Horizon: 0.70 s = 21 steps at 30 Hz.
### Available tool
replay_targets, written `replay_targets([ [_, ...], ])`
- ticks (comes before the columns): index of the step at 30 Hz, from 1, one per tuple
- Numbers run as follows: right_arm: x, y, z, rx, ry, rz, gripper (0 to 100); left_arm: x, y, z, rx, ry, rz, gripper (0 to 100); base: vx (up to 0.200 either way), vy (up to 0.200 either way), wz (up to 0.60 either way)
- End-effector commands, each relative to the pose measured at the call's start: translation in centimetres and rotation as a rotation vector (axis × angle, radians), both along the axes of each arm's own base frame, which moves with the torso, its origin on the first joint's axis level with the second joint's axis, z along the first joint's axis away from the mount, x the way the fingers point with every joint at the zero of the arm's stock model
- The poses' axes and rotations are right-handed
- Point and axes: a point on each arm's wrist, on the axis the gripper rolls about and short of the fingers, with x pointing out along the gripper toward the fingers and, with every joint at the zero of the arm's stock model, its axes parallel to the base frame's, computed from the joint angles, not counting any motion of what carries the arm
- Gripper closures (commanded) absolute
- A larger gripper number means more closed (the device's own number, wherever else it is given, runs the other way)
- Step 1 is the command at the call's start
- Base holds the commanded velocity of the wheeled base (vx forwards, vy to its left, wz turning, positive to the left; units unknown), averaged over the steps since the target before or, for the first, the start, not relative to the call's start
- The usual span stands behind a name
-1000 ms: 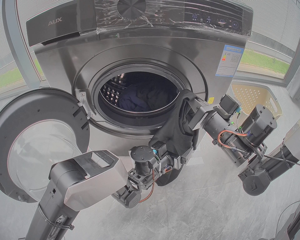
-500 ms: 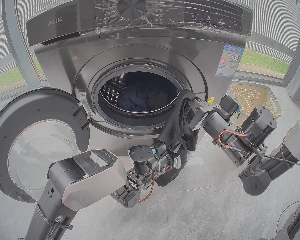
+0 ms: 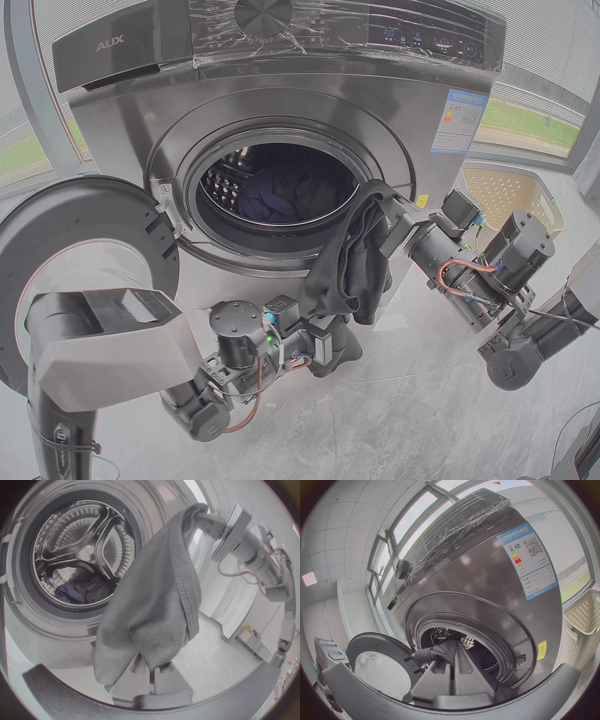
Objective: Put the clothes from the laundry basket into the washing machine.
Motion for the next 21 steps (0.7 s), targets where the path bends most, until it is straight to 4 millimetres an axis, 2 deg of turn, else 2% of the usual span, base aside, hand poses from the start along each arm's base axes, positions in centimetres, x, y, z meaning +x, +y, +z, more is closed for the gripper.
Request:
replay_targets([
  [1, 0.1, -0.3, 0.0, 0.007, 0.005, -0.023, 100, -3.0, 4.5, 4.5, -0.036, -0.039, 0.024, 100, 0.0, 0.0, 0.0],
  [5, 0.4, -0.6, -0.1, 0.007, 0.009, -0.036, 100, -2.6, 6.1, 5.2, -0.042, -0.052, 0.037, 100, 0.0, 0.0, 0.0],
  [13, 0.3, -0.7, -0.3, 0.0, 0.017, -0.034, 100, -2.0, 6.0, 4.2, -0.024, -0.033, 0.042, 100, 0.0, 0.0, 0.0],
  [21, 0.1, -0.6, -0.7, -0.011, 0.028, -0.026, 100, -1.2, 7.8, 4.4, -0.027, -0.034, 0.093, 100, 0.0, 0.0, 0.0],
])
